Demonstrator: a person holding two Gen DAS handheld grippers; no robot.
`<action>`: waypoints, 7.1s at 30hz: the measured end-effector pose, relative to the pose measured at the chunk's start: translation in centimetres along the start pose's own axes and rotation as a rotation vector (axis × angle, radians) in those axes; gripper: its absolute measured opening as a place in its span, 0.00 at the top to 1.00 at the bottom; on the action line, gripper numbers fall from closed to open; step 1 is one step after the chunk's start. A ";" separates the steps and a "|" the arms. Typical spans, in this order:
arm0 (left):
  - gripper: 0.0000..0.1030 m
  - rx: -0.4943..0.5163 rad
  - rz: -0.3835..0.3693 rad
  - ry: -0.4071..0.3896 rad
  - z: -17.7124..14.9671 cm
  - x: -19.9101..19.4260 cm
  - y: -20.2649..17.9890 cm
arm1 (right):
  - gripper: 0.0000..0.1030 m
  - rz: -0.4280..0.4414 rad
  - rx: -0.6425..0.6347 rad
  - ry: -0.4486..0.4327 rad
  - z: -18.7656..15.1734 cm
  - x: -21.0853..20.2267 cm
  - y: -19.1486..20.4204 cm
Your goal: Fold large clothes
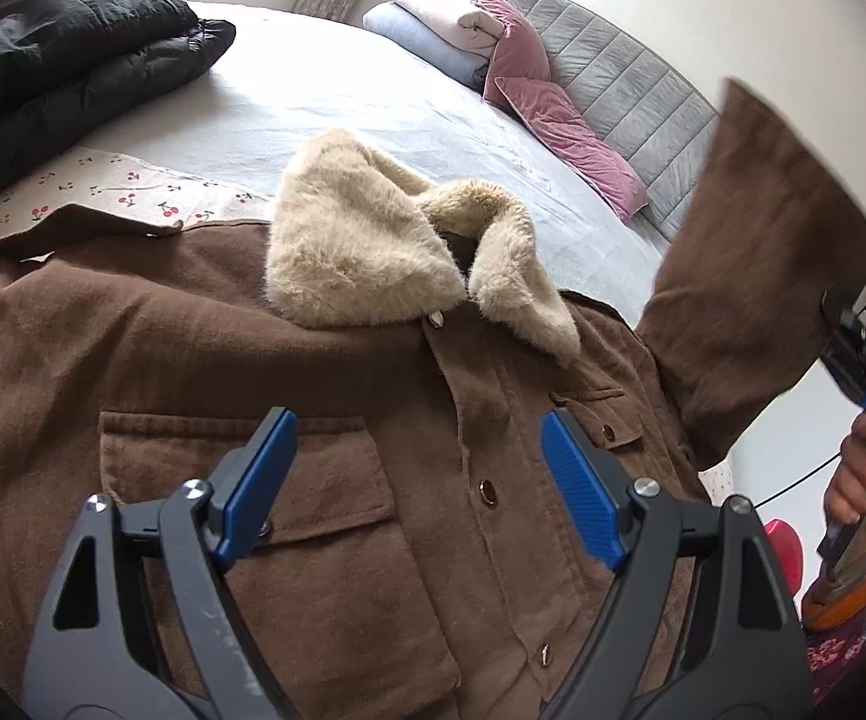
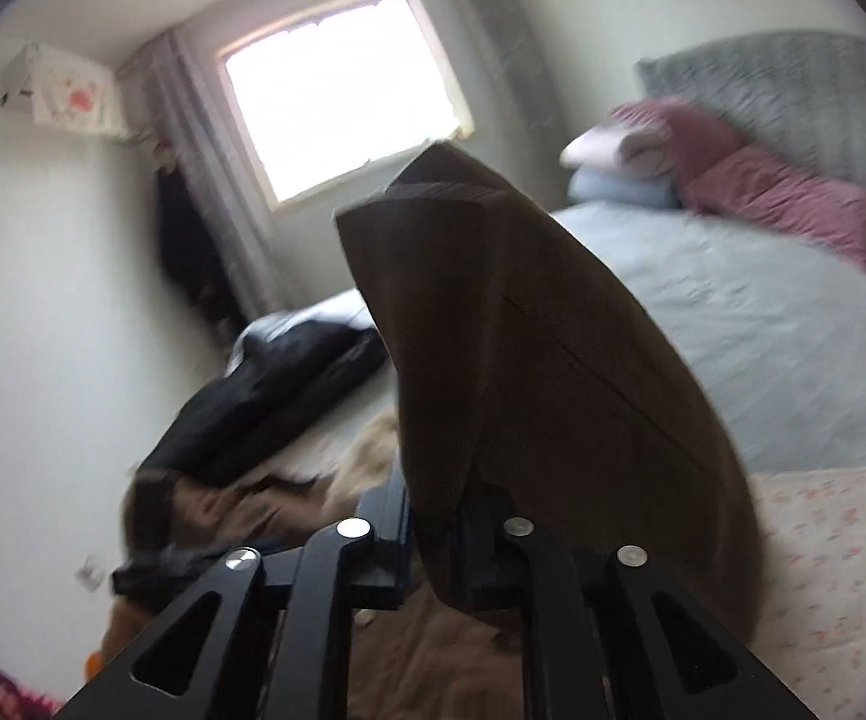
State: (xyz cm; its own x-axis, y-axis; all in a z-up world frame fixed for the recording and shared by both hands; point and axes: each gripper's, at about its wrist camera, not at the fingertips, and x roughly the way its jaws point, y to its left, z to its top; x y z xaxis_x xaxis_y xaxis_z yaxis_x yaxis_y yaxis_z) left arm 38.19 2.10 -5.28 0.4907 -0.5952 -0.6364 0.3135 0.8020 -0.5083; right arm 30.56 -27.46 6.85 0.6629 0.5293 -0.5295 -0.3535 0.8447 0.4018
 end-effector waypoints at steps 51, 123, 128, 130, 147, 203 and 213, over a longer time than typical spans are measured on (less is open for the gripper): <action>0.21 0.043 0.437 -0.016 0.7 -10.6 -4.4 | 0.28 -0.391 0.173 0.044 -9.5 2.4 -9.3; 0.63 0.370 0.139 -0.200 1.0 -13.9 -5.3 | 0.22 -0.307 0.174 0.079 -9.3 3.9 -6.7; 0.51 0.211 0.306 -0.085 0.8 -11.1 4.0 | 0.22 -0.300 0.165 0.125 -9.2 4.0 -5.5; 0.48 0.157 0.311 -0.033 1.5 -9.3 6.5 | 0.22 -0.257 0.204 0.123 -8.7 3.2 -5.7; 0.86 -0.129 0.201 -0.178 0.7 -9.8 13.0 | 0.96 -0.082 0.241 0.052 -6.7 8.4 -3.2; 0.16 0.104 0.386 0.112 -12.9 -22.6 -2.8 | 0.23 -0.374 -0.038 0.148 -14.6 -14.9 5.8; 0.16 0.151 0.250 0.215 -21.9 -26.9 -4.1 | 0.22 -0.401 0.019 0.245 -24.4 -21.6 5.3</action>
State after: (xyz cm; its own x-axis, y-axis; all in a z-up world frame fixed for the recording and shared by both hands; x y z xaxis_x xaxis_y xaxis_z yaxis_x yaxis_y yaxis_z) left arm 5.86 13.72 1.22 0.3906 -0.3637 -0.8457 0.3299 0.9129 -0.2403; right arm -1.73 -32.49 2.19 0.5685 0.1663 -0.8057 -0.0878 0.9860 0.1415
